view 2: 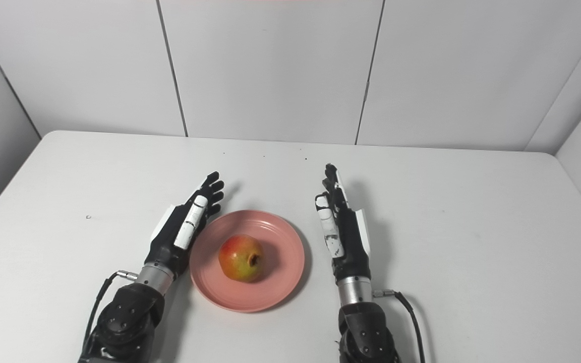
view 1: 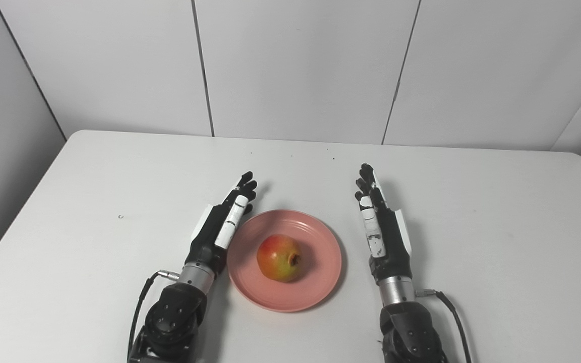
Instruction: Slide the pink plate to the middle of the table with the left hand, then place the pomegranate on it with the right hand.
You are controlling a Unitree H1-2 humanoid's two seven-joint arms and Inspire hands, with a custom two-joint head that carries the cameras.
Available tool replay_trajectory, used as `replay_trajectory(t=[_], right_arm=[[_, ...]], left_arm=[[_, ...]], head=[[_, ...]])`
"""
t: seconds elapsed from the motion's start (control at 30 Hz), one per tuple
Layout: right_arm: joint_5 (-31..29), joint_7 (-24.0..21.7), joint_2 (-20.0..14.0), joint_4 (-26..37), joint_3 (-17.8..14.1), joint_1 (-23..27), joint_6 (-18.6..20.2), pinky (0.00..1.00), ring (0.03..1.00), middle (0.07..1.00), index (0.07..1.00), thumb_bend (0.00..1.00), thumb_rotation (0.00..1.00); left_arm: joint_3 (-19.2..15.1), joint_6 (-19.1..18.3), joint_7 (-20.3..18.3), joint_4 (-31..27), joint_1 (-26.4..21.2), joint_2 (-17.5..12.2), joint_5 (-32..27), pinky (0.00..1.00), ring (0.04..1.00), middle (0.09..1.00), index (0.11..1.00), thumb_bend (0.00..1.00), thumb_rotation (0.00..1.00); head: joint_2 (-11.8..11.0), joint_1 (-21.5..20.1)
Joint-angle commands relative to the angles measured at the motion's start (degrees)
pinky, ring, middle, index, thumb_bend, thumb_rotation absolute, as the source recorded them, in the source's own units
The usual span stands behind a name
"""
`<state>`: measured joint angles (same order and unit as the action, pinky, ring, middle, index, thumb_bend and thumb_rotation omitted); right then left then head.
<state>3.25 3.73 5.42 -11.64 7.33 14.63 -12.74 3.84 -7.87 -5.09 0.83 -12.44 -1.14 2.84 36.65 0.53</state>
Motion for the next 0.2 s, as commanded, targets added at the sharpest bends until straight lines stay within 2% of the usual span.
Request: replay_trajectory(t=[0.0,0.17], right_arm=[[-0.33,-0.91,-0.06,0.32,-0.29,1.29,-0.06,0.95,0.971,0.978,0.965,0.51,1.00],[0.35,-0.71,0.33,0.03,-0.70,1.26,-0.31,0.94,0.966,0.980,0.965,0.54,1.00]], left_arm=[[0.00,2.15,0.76,-1.33,-1.19,0.35,0.25,0.95,0.960,0.964,0.961,0.59,1.00],[-0.07,1.83,0.64,-1.54,-1.04,0.20,-0.02,0.95,0.964,0.969,0.965,0.60,1.00]], head=[[-0.07,-0.01],[-0.24,-0.68]])
